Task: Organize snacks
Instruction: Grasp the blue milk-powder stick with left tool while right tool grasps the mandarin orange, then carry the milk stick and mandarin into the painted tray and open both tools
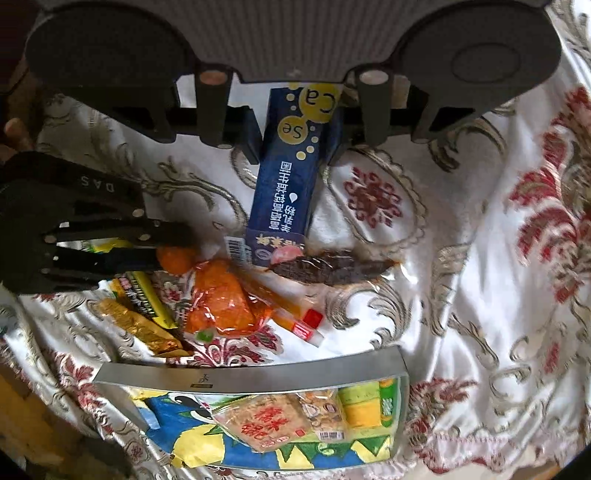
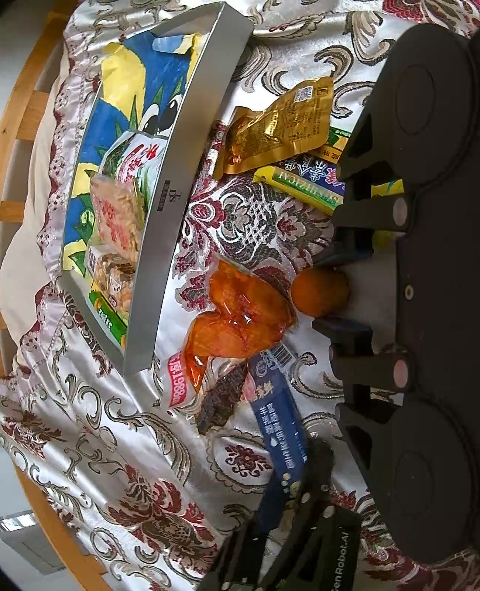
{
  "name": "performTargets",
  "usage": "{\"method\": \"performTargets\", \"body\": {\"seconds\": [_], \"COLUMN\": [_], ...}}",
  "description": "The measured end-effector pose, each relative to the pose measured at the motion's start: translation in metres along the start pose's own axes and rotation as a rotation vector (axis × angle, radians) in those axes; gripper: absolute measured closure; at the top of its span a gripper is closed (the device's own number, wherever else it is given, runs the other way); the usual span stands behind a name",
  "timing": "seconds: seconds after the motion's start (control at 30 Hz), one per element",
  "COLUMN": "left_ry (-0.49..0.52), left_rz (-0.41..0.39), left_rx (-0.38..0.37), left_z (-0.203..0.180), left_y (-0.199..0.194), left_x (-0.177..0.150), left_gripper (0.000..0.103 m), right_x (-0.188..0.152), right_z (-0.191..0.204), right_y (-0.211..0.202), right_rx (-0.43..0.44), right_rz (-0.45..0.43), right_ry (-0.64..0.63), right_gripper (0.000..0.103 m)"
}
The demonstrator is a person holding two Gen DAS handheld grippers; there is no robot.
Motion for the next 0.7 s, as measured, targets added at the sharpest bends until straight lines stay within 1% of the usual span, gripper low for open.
{"method": "performTargets", "body": {"seconds": [0.1, 0.23, 0.47, 0.53, 0.7], "left_ry": [-0.02, -0.064, -0.275, -0.314, -0.372], "left_rz": [-0.006, -0.006, 0.014, 0.008, -0.023], "left_rx": [-0.002, -0.006, -0.129, -0.136, -0.125], "left_z": [0.001, -0.004, -0.002, -0.002, -0.008], "left_y": [0.001, -0.003, -0.009, -0.013, -0.023], "left_x": [-0.001, -0.006, -0.023, -0.027, -0.034], "left_gripper": [0.067, 0.068, 0.071, 0.072, 0.073], "right_x": [0.0, -0.001, -0.001, -0.001, 0.0], "right_z": [0.0, 0.001, 0.002, 0.002, 0.002], "right_y": [-0.003, -0.007, -0.015, -0.018, -0.026], "right_rx": [0.015, 0.026, 0.051, 0.058, 0.079], "right_rz": [0.003, -0.001, -0.006, -0.012, -0.032], "right_ry": [0.012, 0.015, 0.035, 0.037, 0.052], "right_gripper": [0.071, 0.071, 0.071, 0.071, 0.072]}}
Point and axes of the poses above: each gripper's, at about its wrist camera, not at the fingertips, and y roughly the way its jaws point, z to its left, x to its top, the point moved 7 cm from there along y, roughly the way its jaws point, and after that the axes turned 7 degrees about y, right-handed, at the moved point
